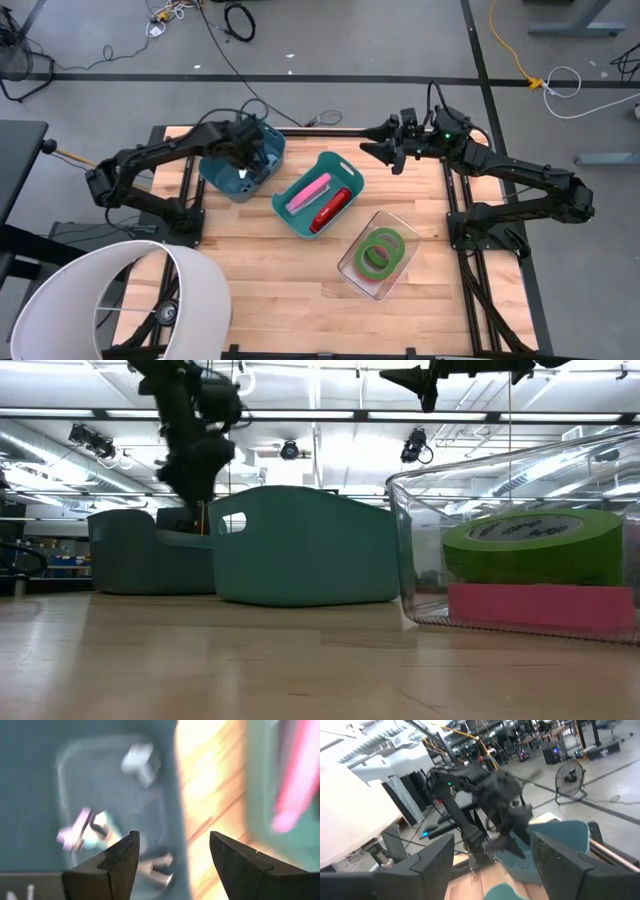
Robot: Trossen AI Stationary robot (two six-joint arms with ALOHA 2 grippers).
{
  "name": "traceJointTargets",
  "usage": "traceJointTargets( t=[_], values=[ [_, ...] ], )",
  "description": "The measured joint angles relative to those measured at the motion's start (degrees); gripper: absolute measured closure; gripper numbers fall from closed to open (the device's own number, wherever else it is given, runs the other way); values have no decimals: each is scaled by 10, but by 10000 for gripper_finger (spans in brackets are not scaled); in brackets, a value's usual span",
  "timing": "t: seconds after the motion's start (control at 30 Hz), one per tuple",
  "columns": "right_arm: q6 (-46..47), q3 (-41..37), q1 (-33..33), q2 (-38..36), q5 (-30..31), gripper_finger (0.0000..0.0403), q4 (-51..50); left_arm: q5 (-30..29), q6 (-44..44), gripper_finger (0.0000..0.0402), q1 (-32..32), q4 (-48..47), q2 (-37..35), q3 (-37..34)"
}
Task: Pick and place Stapler, Stapler remover, tape
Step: Return to Home Position
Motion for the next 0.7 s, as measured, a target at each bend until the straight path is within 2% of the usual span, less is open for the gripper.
traceJointTargets(
  t=[0.33,0.7],
  values=[
    [0,0,0,0,0,140,-33,16,4,159,-55,99,0,69],
    [-29,0,0,0,0,140,-33,14,5,159,-81,119,0,85]
  ],
)
